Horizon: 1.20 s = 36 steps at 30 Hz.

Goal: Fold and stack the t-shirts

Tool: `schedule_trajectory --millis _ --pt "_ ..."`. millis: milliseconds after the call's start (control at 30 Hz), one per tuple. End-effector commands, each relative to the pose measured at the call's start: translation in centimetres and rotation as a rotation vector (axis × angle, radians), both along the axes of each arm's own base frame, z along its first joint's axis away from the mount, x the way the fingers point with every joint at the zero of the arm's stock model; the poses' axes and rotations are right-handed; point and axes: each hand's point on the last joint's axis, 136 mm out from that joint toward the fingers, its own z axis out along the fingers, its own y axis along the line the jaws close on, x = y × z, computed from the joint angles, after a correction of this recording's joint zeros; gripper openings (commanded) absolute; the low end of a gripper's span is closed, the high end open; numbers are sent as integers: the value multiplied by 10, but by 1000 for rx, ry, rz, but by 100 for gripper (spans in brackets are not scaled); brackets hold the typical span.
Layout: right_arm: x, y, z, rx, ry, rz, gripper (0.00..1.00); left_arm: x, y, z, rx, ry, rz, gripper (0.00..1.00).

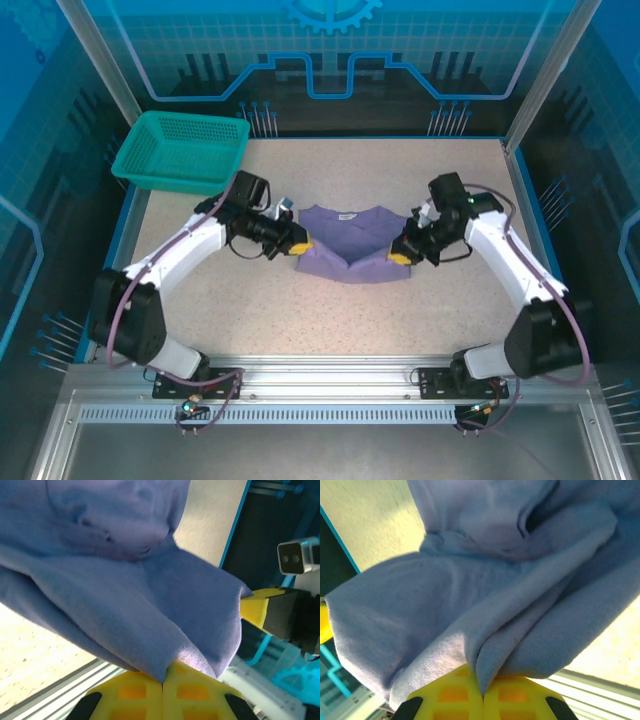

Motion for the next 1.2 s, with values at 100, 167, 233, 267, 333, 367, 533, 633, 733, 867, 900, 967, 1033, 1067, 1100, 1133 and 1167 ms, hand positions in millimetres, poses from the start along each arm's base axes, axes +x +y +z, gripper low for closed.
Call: schedule_trajectory --millis 100,167,233,267,333,367,533,633,733,867,900,967,1033,1067,1100,1133,1167 --pt "62 -8 -1 28 66 -87 0 67 -1 -4 -58 100 88 0" --pt "79 -10 -12 15 120 -104 0 89 2 -11 -40 104 107 0" --pt "101 -10 -28 23 173 -120 0 113 7 -27 -19 135 136 0" --pt "110 -11 -36 23 193 -131 0 122 11 -35 -10 150 156 0" --pt "133 -14 -54 37 235 -170 0 144 25 -53 23 179 225 10" --pt "144 -14 -62 51 244 -184 0 154 31 -61 27 189 256 13" --pt "190 -26 -106 41 335 -260 27 195 50 -94 40 244 359 37" --pt "204 -43 -116 29 365 -339 30 214 59 -92 57 217 396 51" --pt "205 -61 -108 -1 344 -402 51 231 62 -65 52 119 399 59" --pt "195 -81 -68 -61 217 -448 50 231 55 -24 67 -11 343 61" --pt "189 -82 -60 -75 179 -453 50 226 49 -16 76 -41 311 59" --pt "179 -74 -46 -77 100 -435 47 209 32 -4 98 -87 228 56" --pt "166 -54 -40 -43 52 -378 41 184 7 -4 129 -109 113 48" --pt "160 -44 -41 -29 43 -347 36 171 -5 -8 142 -104 64 44" --pt "151 -31 -45 -16 45 -305 31 156 -20 -14 143 -94 6 41" --pt "142 -18 -50 -7 51 -266 28 141 -34 -22 145 -77 -44 39" --pt "135 -9 -56 -1 62 -239 25 129 -44 -31 155 -63 -84 36"
